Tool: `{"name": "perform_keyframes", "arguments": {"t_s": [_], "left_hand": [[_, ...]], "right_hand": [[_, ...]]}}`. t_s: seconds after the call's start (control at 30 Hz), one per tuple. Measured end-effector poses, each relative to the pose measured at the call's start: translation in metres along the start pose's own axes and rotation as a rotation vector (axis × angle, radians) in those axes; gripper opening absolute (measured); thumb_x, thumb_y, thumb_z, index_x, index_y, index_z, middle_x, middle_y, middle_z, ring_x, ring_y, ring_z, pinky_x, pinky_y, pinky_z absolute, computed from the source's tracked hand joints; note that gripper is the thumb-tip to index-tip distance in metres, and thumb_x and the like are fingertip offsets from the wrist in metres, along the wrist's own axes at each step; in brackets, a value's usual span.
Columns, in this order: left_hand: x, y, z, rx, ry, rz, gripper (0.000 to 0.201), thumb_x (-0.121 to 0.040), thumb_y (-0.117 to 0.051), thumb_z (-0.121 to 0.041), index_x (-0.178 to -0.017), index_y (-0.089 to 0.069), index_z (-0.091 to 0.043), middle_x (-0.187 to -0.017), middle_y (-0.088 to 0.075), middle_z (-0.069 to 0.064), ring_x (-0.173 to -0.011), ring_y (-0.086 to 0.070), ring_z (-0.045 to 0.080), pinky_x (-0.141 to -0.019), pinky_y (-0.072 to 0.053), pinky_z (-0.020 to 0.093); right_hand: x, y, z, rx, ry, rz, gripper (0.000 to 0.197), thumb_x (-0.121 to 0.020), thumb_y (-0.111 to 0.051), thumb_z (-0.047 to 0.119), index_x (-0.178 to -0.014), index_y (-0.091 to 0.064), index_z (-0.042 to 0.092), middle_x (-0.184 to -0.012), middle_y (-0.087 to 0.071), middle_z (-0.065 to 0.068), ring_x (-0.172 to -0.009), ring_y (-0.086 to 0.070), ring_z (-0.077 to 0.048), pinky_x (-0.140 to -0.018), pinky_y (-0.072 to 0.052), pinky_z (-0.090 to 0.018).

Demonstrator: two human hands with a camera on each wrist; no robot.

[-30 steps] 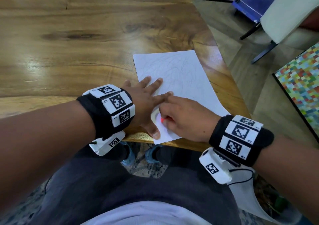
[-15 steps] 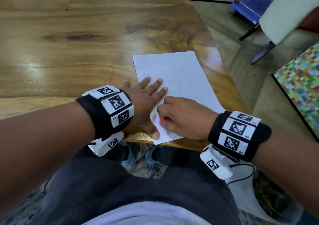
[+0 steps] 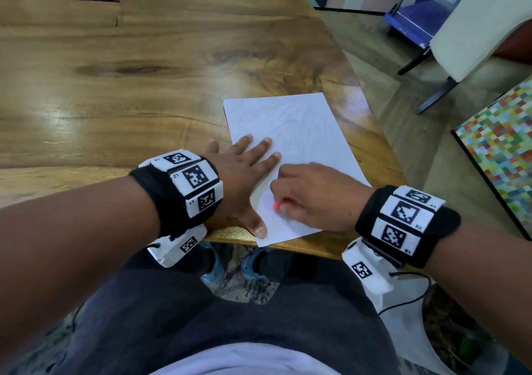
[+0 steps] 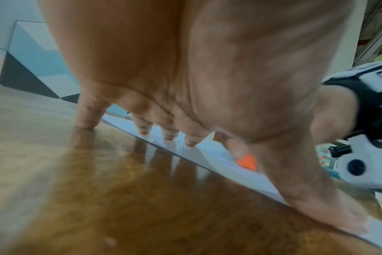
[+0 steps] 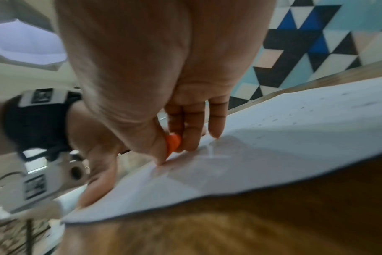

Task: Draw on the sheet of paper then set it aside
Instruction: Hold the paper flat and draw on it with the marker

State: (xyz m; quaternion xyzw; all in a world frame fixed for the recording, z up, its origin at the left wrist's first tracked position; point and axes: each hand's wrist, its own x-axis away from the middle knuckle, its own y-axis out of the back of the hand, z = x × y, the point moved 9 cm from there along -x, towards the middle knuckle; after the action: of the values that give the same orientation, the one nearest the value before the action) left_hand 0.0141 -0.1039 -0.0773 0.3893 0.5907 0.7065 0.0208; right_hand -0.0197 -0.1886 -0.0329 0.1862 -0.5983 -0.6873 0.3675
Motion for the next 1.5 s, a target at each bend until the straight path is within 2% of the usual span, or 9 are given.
{"name": "perform_keyframes", "arguments": {"t_s": [0.17, 0.4, 0.6, 0.77, 0.87, 0.97, 1.2, 1.43, 1.5], "left_hand": [[0.000, -0.001, 0.003, 0.039, -0.022, -0.008, 0.141, -0.057, -0.058, -0.096, -0.158, 0.020, -0.035, -0.164, 0.033, -0.006, -0.154, 0.022, 0.024, -0.118, -0.014, 0.066], [0.006, -0.002, 0.031, 0.161, 0.106, -0.098, 0.134, -0.061, -0.054, -0.096, -0.160, 0.013, -0.034, -0.168, 0.023, 0.002, -0.156, 0.015, 0.023, -0.125, -0.006, 0.054], [0.009, -0.009, 0.016, 0.126, 0.076, -0.114, 0.137, -0.057, -0.052, -0.098, -0.158, 0.017, -0.036, -0.167, 0.026, -0.003, -0.155, 0.016, 0.027, -0.122, -0.006, 0.062], [0.009, -0.011, 0.012, 0.130, 0.068, -0.121, 0.137, -0.057, -0.053, -0.098, -0.158, 0.016, -0.036, -0.167, 0.027, -0.002, -0.155, 0.018, 0.029, -0.120, -0.008, 0.065], [0.008, -0.011, 0.012, 0.119, 0.068, -0.121, 0.138, -0.055, -0.053, -0.098, -0.159, 0.014, -0.035, -0.167, 0.025, -0.002, -0.155, 0.016, 0.029, -0.119, -0.010, 0.065], [0.008, -0.011, 0.013, 0.116, 0.071, -0.114, 0.139, -0.055, -0.052, -0.099, -0.159, 0.014, -0.035, -0.167, 0.026, -0.003, -0.155, 0.016, 0.028, -0.119, -0.010, 0.067], [0.008, -0.011, 0.013, 0.144, 0.080, -0.103, 0.143, -0.054, -0.056, -0.098, -0.159, 0.017, -0.033, -0.167, 0.027, -0.005, -0.155, 0.018, 0.027, -0.118, -0.010, 0.069], [0.013, -0.007, 0.012, 0.117, 0.088, -0.117, 0.142, -0.055, -0.054, -0.098, -0.160, 0.012, -0.029, -0.168, 0.021, -0.008, -0.156, 0.013, 0.025, -0.119, -0.013, 0.065], [0.014, -0.006, 0.012, 0.127, 0.086, -0.116, 0.142, -0.056, -0.055, -0.098, -0.159, 0.014, -0.031, -0.168, 0.021, -0.008, -0.156, 0.013, 0.025, -0.119, -0.013, 0.066]], "right_hand": [[-0.004, 0.019, -0.033, -0.033, -0.135, -0.186, 0.006, -0.089, -0.058, 0.021, -0.091, -0.059, 0.016, -0.091, -0.050, 0.002, -0.079, -0.052, -0.020, -0.066, -0.047, -0.040], [0.006, 0.014, -0.033, -0.011, -0.128, -0.144, 0.006, -0.088, -0.053, 0.020, -0.089, -0.059, 0.017, -0.090, -0.051, 0.004, -0.077, -0.051, -0.020, -0.065, -0.047, -0.039], [0.013, 0.010, -0.015, -0.061, -0.166, -0.075, 0.027, -0.084, -0.033, 0.042, -0.089, -0.053, 0.026, -0.090, -0.048, 0.008, -0.081, -0.054, -0.019, -0.069, -0.050, -0.043], [-0.003, -0.001, 0.017, -0.033, -0.121, -0.040, 0.009, -0.092, -0.052, 0.031, -0.093, -0.056, 0.023, -0.091, -0.051, 0.002, -0.081, -0.055, -0.024, -0.067, -0.049, -0.043], [-0.019, 0.008, -0.009, -0.031, -0.254, -0.069, 0.016, -0.095, -0.048, 0.025, -0.106, -0.057, 0.018, -0.098, -0.053, -0.006, -0.088, -0.055, -0.027, -0.070, -0.042, -0.036], [-0.029, 0.017, -0.030, -0.041, -0.359, -0.089, 0.010, -0.095, -0.048, 0.025, -0.096, -0.056, 0.020, -0.095, -0.052, -0.003, -0.089, -0.055, -0.026, -0.071, -0.043, -0.036], [-0.017, 0.003, 0.019, -0.121, -0.071, 0.033, 0.007, -0.089, -0.059, 0.022, -0.089, -0.063, 0.017, -0.084, -0.044, 0.009, -0.082, -0.054, -0.020, -0.072, -0.048, -0.042], [-0.044, 0.021, -0.030, -0.099, -0.334, -0.117, 0.006, -0.093, -0.053, 0.024, -0.088, -0.056, 0.021, -0.092, -0.054, -0.004, -0.090, -0.055, -0.025, -0.076, -0.046, -0.037], [-0.045, 0.019, -0.026, -0.088, -0.303, -0.118, 0.007, -0.092, -0.053, 0.022, -0.085, -0.053, 0.023, -0.090, -0.053, -0.002, -0.088, -0.054, -0.025, -0.075, -0.046, -0.037]]}}
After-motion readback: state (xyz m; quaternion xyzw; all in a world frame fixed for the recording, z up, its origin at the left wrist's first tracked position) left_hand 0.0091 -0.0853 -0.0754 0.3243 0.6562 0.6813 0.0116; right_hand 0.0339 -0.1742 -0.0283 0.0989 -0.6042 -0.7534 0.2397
